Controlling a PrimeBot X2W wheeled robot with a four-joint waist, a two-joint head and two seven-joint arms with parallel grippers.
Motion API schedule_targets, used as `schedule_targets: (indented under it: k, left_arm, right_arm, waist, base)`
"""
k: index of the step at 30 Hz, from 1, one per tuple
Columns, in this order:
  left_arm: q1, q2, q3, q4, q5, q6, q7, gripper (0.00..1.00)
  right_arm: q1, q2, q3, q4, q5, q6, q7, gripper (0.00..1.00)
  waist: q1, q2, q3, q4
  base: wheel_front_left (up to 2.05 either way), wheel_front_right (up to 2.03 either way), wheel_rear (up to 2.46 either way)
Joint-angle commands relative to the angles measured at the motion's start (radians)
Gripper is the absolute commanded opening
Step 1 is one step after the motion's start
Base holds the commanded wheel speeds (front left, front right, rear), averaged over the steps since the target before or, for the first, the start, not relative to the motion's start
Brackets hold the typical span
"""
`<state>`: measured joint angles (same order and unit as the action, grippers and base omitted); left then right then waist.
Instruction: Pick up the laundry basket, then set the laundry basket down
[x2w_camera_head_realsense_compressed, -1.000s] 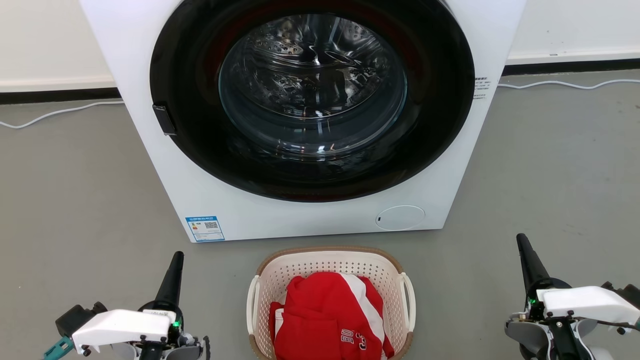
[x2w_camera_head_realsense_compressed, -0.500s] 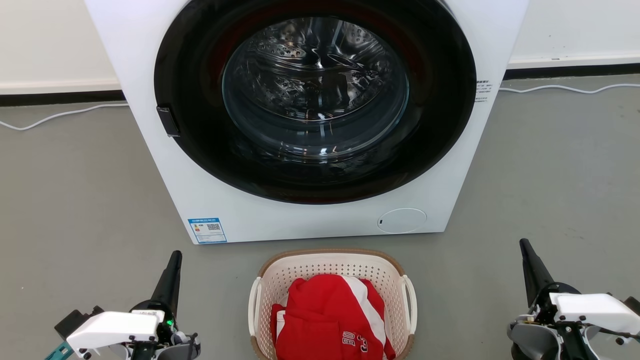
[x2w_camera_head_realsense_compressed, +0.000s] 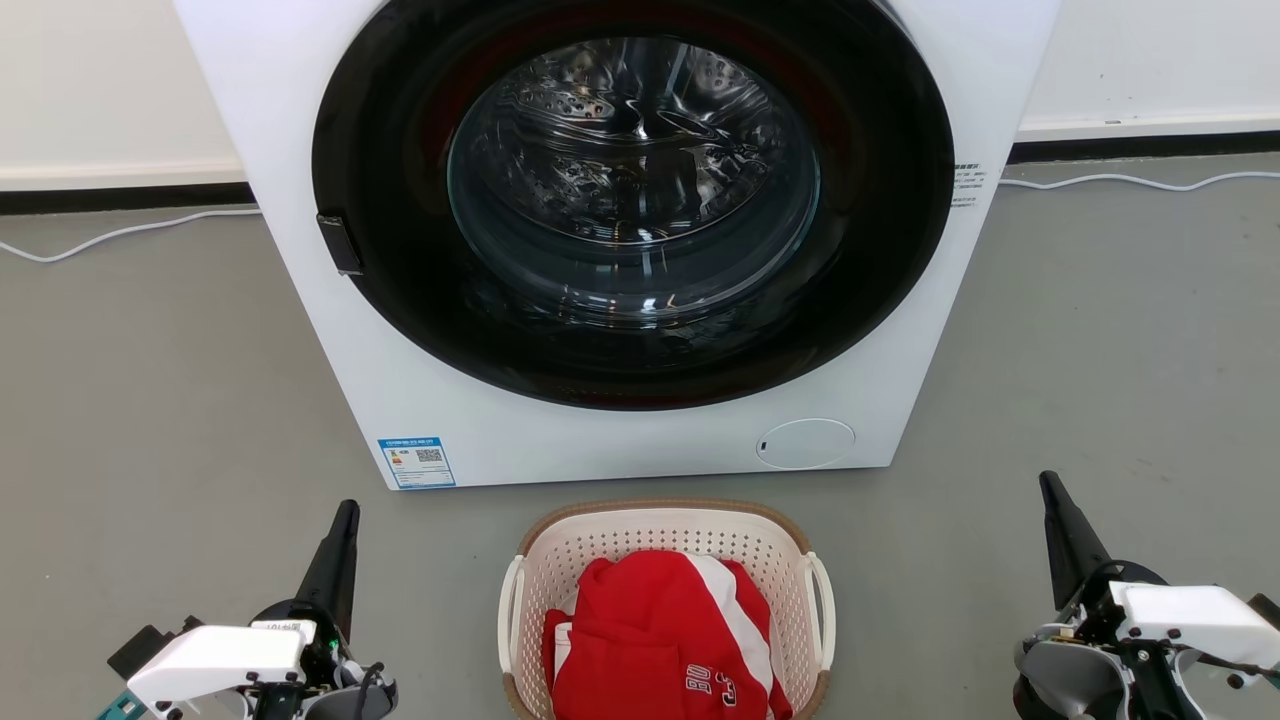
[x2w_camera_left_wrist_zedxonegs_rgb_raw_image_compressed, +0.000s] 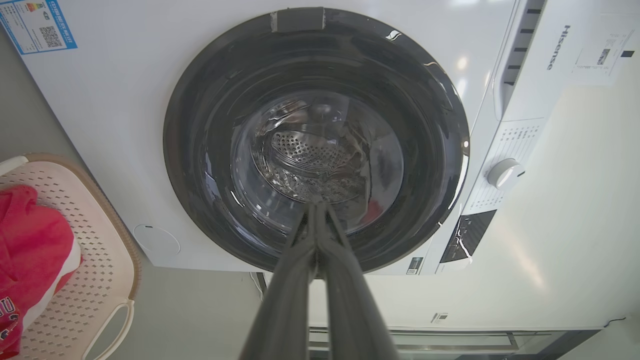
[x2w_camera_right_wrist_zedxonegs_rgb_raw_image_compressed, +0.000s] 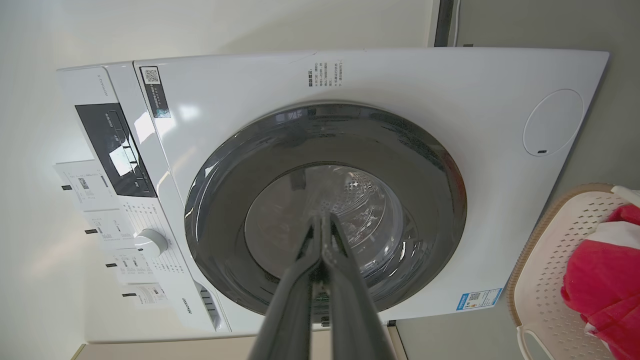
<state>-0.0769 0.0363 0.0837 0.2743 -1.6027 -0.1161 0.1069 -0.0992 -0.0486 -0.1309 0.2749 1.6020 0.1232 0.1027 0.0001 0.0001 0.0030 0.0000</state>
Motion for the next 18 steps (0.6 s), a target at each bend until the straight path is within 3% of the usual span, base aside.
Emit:
schedule_targets:
  k: [1,18]
  left_arm:
    - [-0.031,0.014,0.030,-0.029,-0.006,-0.015,0.007,0.00]
    - [-0.031,0.014,0.030,-0.029,-0.006,-0.015,0.006,0.00]
  right_arm:
    - [-0.009,-0.002,0.017,-0.030,0.006,0.008,0.011,0.00]
    - [-0.009,-0.002,0.017,-0.030,0.006,0.008,0.011,0.00]
  waist:
    - [-0.0001,-0.0001,0.000,0.000]
    - [-0.0001,-0.0001,0.000,0.000]
  base:
    - [0.00,0.00,0.00]
    - [0.00,0.00,0.00]
